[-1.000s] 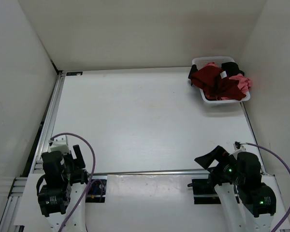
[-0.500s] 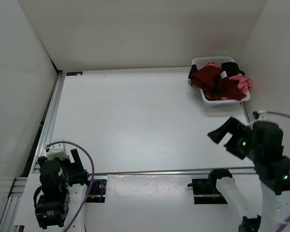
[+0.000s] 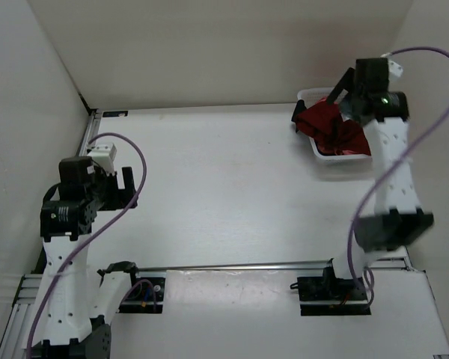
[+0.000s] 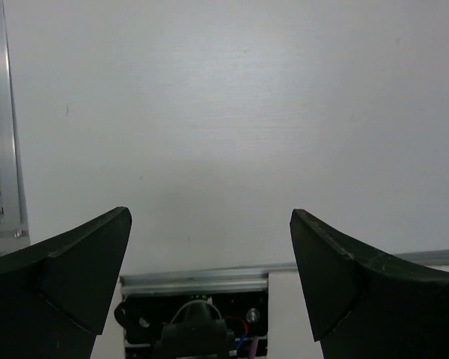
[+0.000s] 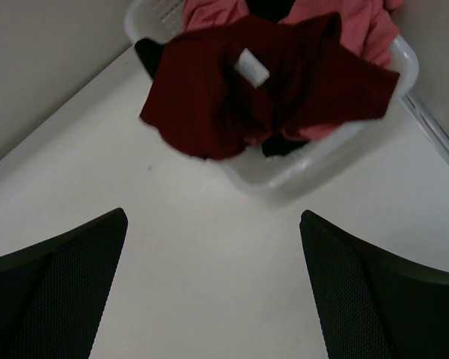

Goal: Fold and stack the t-shirts
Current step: Grab crumpled tshirt from bin with the right arm, then move the tshirt to the center of the board

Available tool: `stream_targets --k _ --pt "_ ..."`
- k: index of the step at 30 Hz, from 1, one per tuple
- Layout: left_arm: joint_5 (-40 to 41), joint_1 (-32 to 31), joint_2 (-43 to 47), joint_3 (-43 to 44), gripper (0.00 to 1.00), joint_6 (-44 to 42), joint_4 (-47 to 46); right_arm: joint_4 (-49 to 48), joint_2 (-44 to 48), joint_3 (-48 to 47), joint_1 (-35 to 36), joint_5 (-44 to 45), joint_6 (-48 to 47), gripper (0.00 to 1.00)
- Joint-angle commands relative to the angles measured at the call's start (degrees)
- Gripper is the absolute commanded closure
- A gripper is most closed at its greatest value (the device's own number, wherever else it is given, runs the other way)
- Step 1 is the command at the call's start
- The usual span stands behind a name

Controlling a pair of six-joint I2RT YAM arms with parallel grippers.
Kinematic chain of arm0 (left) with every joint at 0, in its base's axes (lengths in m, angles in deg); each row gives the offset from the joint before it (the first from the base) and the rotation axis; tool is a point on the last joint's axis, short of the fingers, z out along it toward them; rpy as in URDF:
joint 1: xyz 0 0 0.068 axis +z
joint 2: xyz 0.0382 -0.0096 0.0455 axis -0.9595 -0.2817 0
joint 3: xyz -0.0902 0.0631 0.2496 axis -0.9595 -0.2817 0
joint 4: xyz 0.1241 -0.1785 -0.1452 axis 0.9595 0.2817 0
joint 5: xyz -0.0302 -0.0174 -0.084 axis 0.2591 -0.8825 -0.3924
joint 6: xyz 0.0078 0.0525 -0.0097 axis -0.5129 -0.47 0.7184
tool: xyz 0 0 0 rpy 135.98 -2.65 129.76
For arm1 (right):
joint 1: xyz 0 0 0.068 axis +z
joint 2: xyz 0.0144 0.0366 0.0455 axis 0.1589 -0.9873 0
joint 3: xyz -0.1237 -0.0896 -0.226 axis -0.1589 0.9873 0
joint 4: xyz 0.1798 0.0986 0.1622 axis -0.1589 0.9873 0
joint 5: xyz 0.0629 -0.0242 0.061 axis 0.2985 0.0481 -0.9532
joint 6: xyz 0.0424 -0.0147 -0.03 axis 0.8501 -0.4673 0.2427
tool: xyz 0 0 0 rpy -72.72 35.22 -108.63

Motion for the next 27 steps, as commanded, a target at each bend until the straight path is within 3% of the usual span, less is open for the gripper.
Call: stream_targets --k 1,3,4,7,10,11,14,15,20,24,27 --pt "-4.5 -0.2 -2.2 5.1 0.00 0.0 -5.6 -8.3 -15.9 -7.5 -2.1 5.0 -0.5 0.00" --pt "-5.1 -0.2 -4.0 5.1 0.00 0.0 -6.1 -8.3 -23.0 -16.5 -2.1 6.7 -2.0 0.00" --pt "-4.6 -0.2 -4.0 5.1 0.00 0.0 -6.7 -8.3 -28.8 -18.9 -2.9 6.7 -2.0 0.00" --pt "-3.3 -0.2 -7.1 4.6 0.00 0.0 -6.1 -9.5 -35.3 -22.6 -5.4 4.4 -2.0 0.02" --pt "-3.3 2.2 -8.3 6.0 0.00 0.0 -6.1 -11.2 -34.3 -18.6 -6.2 1.0 -1.2 0.25" --pt "-3.3 2.8 -8.3 6.0 0.00 0.0 -6.1 -12.1 -33.3 -16.2 -6.2 0.3 -1.2 0.46" --pt "-3.3 2.8 -9.0 6.0 0.00 0.0 -6.1 -12.9 -30.1 -10.3 -6.2 0.3 -3.8 0.83" --pt "-3.3 2.8 -9.0 6.0 0.00 0.0 -6.1 -12.3 -28.7 -10.3 -5.6 0.3 -4.3 0.99" --pt "-3.3 2.8 -7.9 7.1 0.00 0.0 -6.6 -12.2 -18.8 -12.4 1.0 5.1 -9.1 1.00" --pt "-6.8 2.8 -6.3 7.1 0.00 0.0 -6.1 -16.7 -6.2 -14.1 16.6 17.1 -15.1 1.00" --pt "-9.0 2.8 -5.8 7.6 0.00 0.0 -6.1 -23.0 1.2 -10.5 27.8 21.8 -14.6 1.00"
